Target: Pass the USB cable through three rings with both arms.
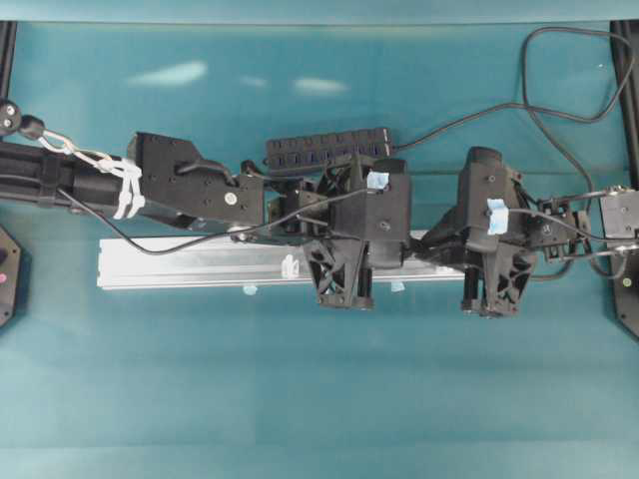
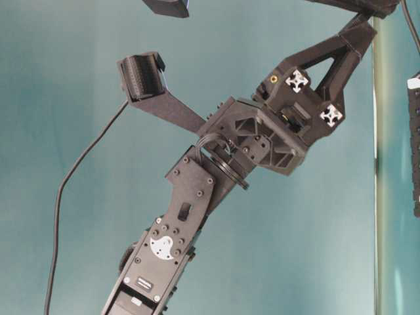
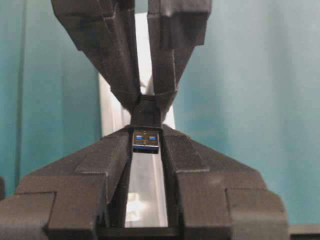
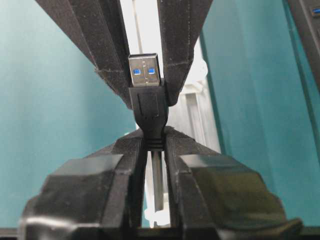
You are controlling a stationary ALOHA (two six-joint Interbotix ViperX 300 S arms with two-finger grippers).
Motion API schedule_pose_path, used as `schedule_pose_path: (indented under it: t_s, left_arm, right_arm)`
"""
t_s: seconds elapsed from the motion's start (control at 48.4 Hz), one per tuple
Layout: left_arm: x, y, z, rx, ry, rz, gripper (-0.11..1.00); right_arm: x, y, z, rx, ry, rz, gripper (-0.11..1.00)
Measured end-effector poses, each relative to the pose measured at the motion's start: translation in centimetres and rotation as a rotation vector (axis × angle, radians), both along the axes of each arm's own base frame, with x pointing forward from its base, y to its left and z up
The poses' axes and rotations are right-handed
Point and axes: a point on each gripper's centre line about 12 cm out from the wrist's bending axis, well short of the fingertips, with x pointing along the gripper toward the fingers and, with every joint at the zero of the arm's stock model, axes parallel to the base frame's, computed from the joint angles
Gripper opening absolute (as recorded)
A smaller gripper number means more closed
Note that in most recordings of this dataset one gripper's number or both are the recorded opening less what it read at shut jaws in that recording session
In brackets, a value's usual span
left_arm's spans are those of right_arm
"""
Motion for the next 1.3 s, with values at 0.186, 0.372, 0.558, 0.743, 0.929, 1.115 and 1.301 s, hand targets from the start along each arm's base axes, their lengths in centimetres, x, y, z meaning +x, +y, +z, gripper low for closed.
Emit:
schedule_pose_path:
  t_s: [0.186,0.372,0.558,0.743,0.929,1.115,1.301]
  left_arm:
    - [-0.1,0.2,0.0,0.001,0.002,0.002,0.21]
    - [-0.4,0.6,-0.3,-0.008,0.01,0.018,0.21]
    - [-1.2,1.0,-0.8,-0.038,0.03,0.05,0.48]
    - [-3.1,1.3,-0.9,-0.057,0.048,0.074,0.96]
    - [-5.6,1.1,0.3,-0.056,0.042,0.072,0.91]
    - [-8.5,0.9,1.3,-0.056,0.034,0.072,0.91]
    - [-10.4,1.0,2.2,-0.058,0.017,0.078,0.91]
  right_arm:
    - [0.3,-0.1,0.0,-0.003,0.012,-0.002,-0.07]
    - [1.2,-0.2,-0.1,-0.017,0.063,-0.008,-0.07]
    - [1.8,-0.4,-0.1,-0.031,0.084,-0.009,-0.08]
    - [2.0,-0.5,0.0,-0.033,0.094,-0.012,-0.08]
    - [2.1,-0.8,0.3,-0.065,0.15,-0.006,-0.08]
    - [2.4,-1.8,0.0,-0.105,0.294,-0.022,-0.08]
    - [3.4,-2.1,-0.9,-0.146,0.387,0.018,-0.08]
